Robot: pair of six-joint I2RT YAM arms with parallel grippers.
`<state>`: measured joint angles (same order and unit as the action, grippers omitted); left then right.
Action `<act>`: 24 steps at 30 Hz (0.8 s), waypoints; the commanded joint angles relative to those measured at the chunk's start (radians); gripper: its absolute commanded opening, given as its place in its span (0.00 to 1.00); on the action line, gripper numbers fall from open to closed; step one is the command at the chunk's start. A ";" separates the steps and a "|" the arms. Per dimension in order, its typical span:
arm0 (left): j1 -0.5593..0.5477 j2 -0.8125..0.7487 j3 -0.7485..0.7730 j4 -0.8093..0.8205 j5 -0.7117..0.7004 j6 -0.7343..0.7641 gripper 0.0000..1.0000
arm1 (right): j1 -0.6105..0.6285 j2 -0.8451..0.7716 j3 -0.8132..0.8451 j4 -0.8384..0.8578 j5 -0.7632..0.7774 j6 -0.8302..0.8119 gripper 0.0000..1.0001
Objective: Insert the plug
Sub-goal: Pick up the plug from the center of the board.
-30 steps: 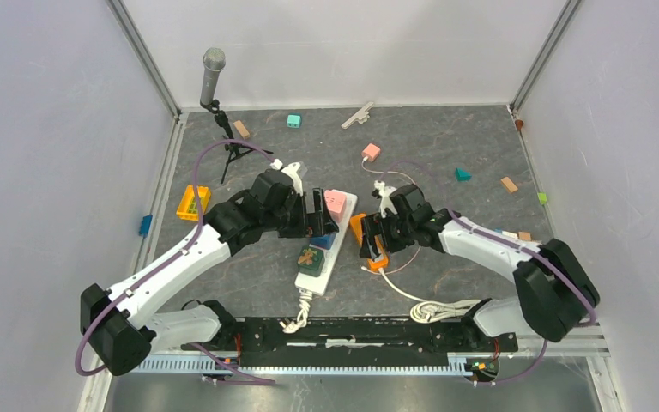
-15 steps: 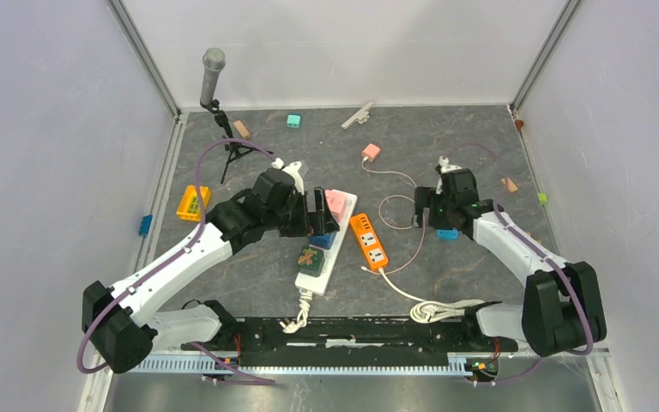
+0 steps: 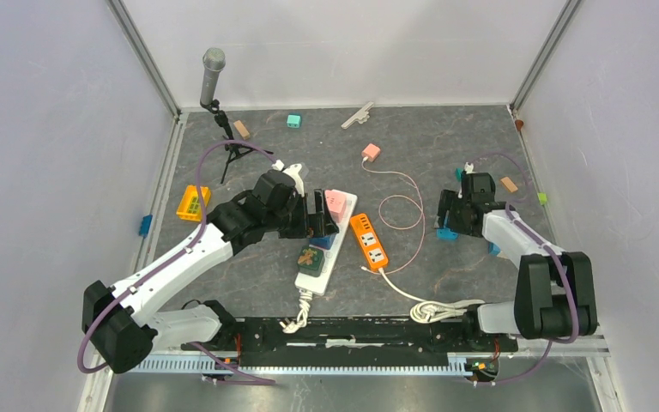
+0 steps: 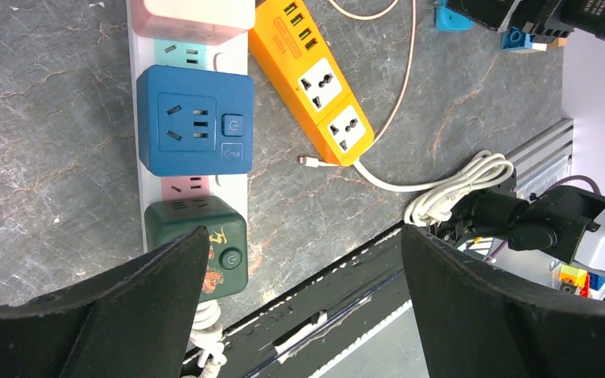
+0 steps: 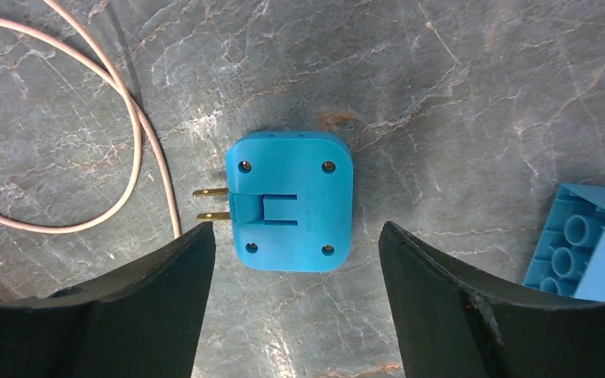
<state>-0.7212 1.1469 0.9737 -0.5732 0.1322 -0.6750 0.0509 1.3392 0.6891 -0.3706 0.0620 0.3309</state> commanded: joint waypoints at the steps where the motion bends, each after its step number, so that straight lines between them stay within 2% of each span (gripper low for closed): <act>1: 0.005 -0.004 -0.003 0.032 -0.006 0.021 0.97 | -0.009 0.035 -0.011 0.065 -0.016 -0.009 0.78; 14: 0.004 -0.003 -0.002 0.035 -0.007 0.020 0.97 | -0.009 0.118 -0.062 0.124 -0.018 -0.017 0.69; 16: 0.005 -0.006 -0.002 0.035 -0.007 0.020 0.97 | -0.009 0.115 -0.065 0.127 -0.018 -0.020 0.59; 19: 0.005 -0.009 -0.002 0.035 -0.009 0.019 0.97 | -0.010 0.094 -0.065 0.128 -0.014 -0.025 0.27; 20: 0.004 -0.008 -0.001 0.035 -0.009 0.018 0.97 | -0.010 0.085 -0.064 0.128 -0.016 -0.027 0.19; 24: 0.004 -0.008 0.003 0.035 -0.011 0.018 0.97 | -0.008 0.048 -0.056 0.120 -0.033 -0.033 0.03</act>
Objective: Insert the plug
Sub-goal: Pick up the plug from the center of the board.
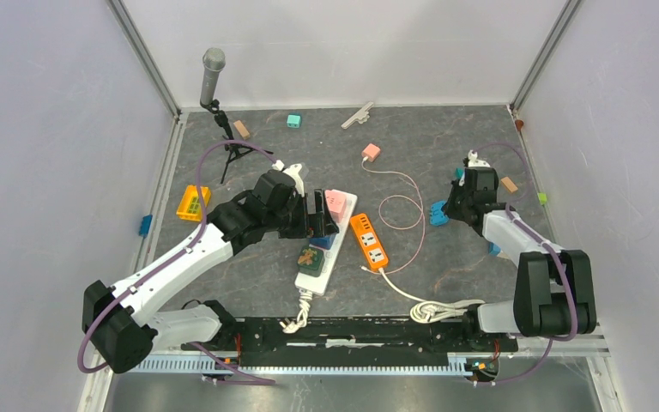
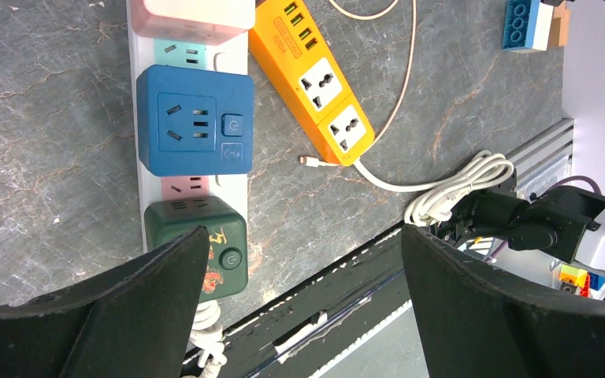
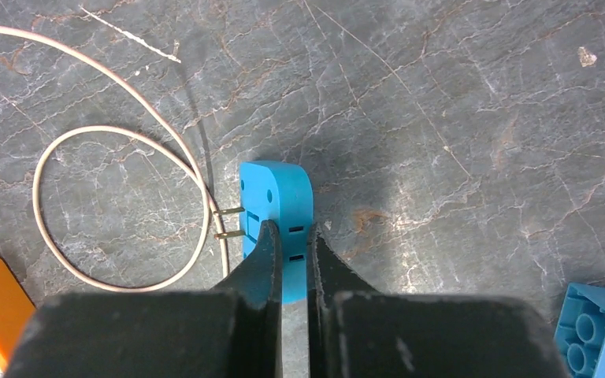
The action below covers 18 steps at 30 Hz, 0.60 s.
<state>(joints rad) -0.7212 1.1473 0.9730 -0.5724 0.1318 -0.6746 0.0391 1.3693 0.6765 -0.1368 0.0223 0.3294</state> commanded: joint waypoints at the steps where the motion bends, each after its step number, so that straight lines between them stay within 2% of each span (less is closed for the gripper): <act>1: 0.005 -0.008 0.004 0.034 -0.013 0.018 0.97 | 0.003 0.009 -0.042 -0.116 -0.004 -0.034 0.01; 7: 0.005 -0.007 0.004 0.038 -0.014 0.018 0.97 | 0.003 -0.015 -0.026 -0.133 -0.020 -0.057 0.00; 18: 0.006 -0.007 0.004 0.070 0.011 0.004 0.98 | 0.003 -0.098 -0.013 -0.131 -0.262 -0.038 0.00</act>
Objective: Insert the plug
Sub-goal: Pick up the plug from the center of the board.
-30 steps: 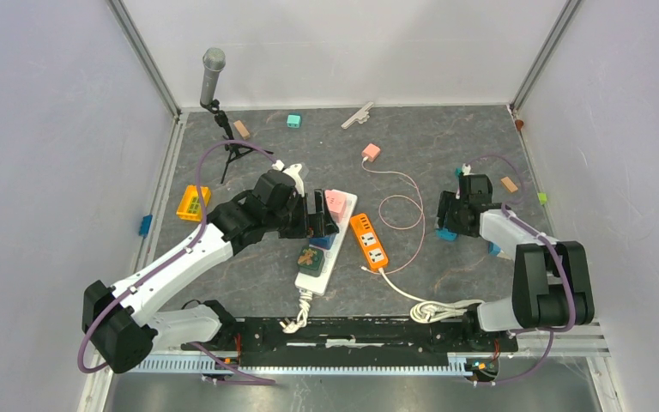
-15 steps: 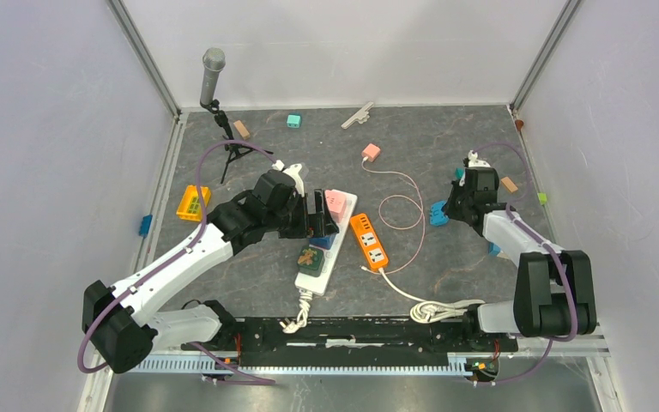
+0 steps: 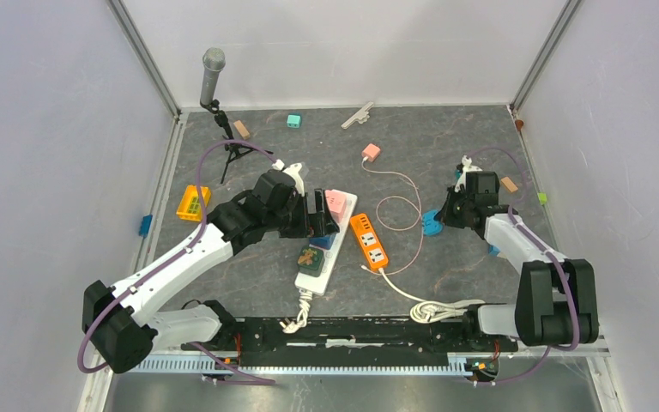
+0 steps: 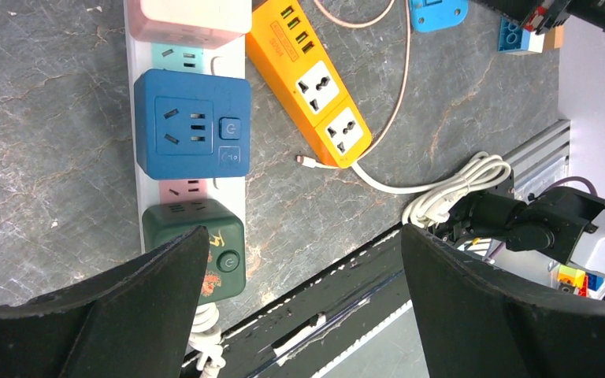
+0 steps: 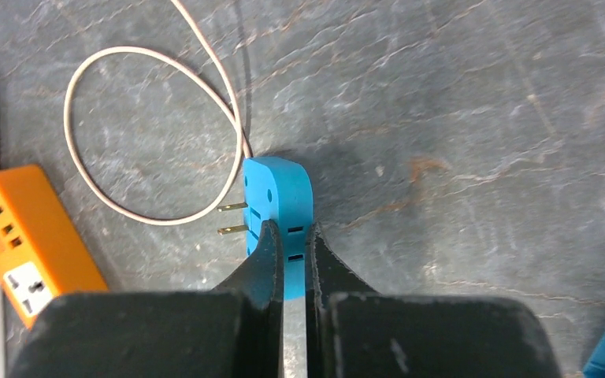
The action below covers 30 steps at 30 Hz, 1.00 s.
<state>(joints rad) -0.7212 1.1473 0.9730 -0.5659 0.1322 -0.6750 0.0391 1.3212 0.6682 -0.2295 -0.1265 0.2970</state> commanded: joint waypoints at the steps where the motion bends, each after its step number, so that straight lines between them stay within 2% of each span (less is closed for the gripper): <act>1: 0.006 -0.006 0.001 0.076 0.018 -0.003 0.98 | 0.003 -0.058 -0.001 -0.044 -0.136 -0.003 0.00; 8: 0.006 0.019 -0.011 0.185 0.093 -0.063 0.98 | 0.024 -0.146 0.055 -0.063 -0.305 0.035 0.00; 9: 0.006 0.038 -0.010 0.250 0.140 -0.095 0.97 | 0.074 -0.172 0.087 -0.061 -0.362 0.055 0.00; 16: -0.002 0.118 -0.015 0.423 0.244 -0.195 0.94 | 0.273 -0.221 0.175 -0.022 -0.430 0.114 0.00; 24: -0.027 0.192 -0.004 0.483 0.241 -0.223 0.91 | 0.341 -0.238 0.213 0.054 -0.521 0.205 0.00; 27: -0.027 0.212 -0.012 0.526 0.259 -0.240 0.87 | 0.349 -0.236 0.222 0.059 -0.539 0.212 0.00; 30: -0.027 0.226 -0.023 0.590 0.284 -0.263 0.77 | 0.354 -0.237 0.222 0.058 -0.536 0.213 0.00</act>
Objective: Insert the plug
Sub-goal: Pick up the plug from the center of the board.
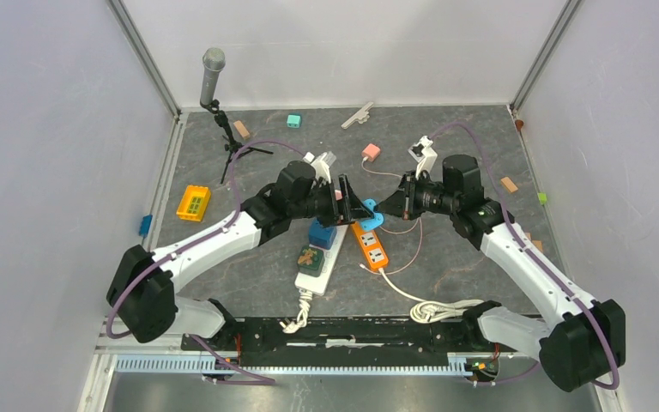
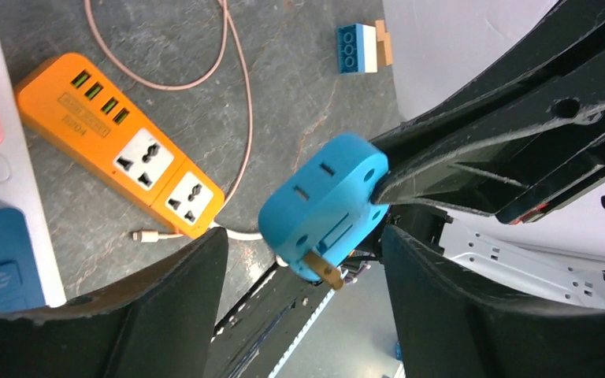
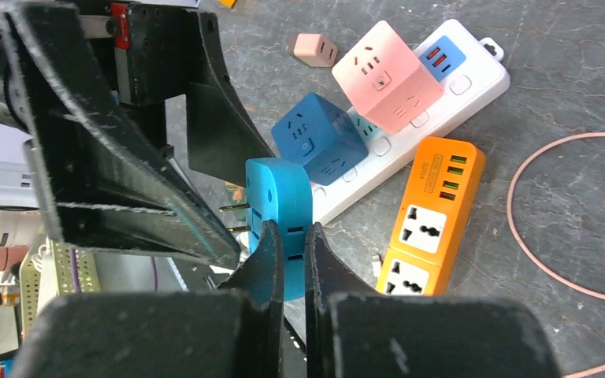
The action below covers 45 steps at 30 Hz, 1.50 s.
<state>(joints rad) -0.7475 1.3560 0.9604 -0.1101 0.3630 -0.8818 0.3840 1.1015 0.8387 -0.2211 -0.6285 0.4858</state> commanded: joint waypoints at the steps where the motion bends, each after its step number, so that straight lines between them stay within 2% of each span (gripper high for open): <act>1: -0.001 0.019 -0.012 0.144 0.058 -0.060 0.72 | 0.009 -0.016 0.051 0.047 -0.029 0.024 0.00; 6: -0.001 0.001 -0.034 0.147 0.057 -0.057 0.46 | 0.008 -0.011 0.052 0.048 -0.017 0.024 0.00; 10: -0.001 -0.027 -0.069 0.168 0.060 -0.061 0.15 | 0.008 0.000 0.044 0.056 -0.019 0.027 0.00; 13: -0.001 -0.058 -0.100 0.202 0.061 -0.069 0.02 | 0.007 0.002 0.014 0.093 -0.039 0.047 0.01; 16: -0.001 -0.084 -0.116 0.230 0.066 -0.070 0.02 | 0.009 0.004 -0.027 0.172 -0.090 0.089 0.18; 19: -0.001 -0.109 -0.122 0.239 0.073 -0.059 0.02 | 0.009 0.003 -0.079 0.283 -0.139 0.152 0.50; 22: -0.001 -0.139 -0.127 0.239 0.065 -0.042 0.02 | 0.009 0.003 -0.083 0.285 -0.141 0.149 0.78; 25: 0.000 -0.182 -0.140 0.239 0.038 -0.027 0.02 | 0.008 -0.003 -0.077 0.260 -0.130 0.132 0.92; 27: 0.000 -0.209 -0.152 0.255 0.020 -0.025 0.02 | 0.008 -0.007 -0.086 0.275 -0.143 0.145 0.95; 30: 0.000 -0.247 -0.170 0.295 0.003 -0.031 0.02 | 0.008 -0.017 -0.119 0.364 -0.195 0.211 0.89; 33: 0.000 -0.269 -0.176 0.331 0.007 -0.035 0.02 | 0.009 -0.028 -0.153 0.479 -0.245 0.289 0.76; 35: 0.000 -0.273 -0.175 0.358 0.024 -0.036 0.02 | 0.009 -0.027 -0.171 0.554 -0.275 0.343 0.64; 39: 0.000 -0.272 -0.183 0.405 0.058 -0.032 0.02 | 0.010 -0.022 -0.214 0.765 -0.326 0.477 0.05; 40: 0.000 -0.278 -0.187 0.409 0.060 -0.025 0.02 | 0.010 -0.022 -0.219 0.786 -0.331 0.497 0.00; 45: 0.006 -0.324 -0.228 0.424 0.074 0.044 0.03 | 0.011 -0.014 -0.216 0.839 -0.361 0.542 0.00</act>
<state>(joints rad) -0.7391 1.0809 0.7582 0.2081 0.4019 -0.9249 0.3851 1.0912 0.6228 0.4660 -0.9512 0.9287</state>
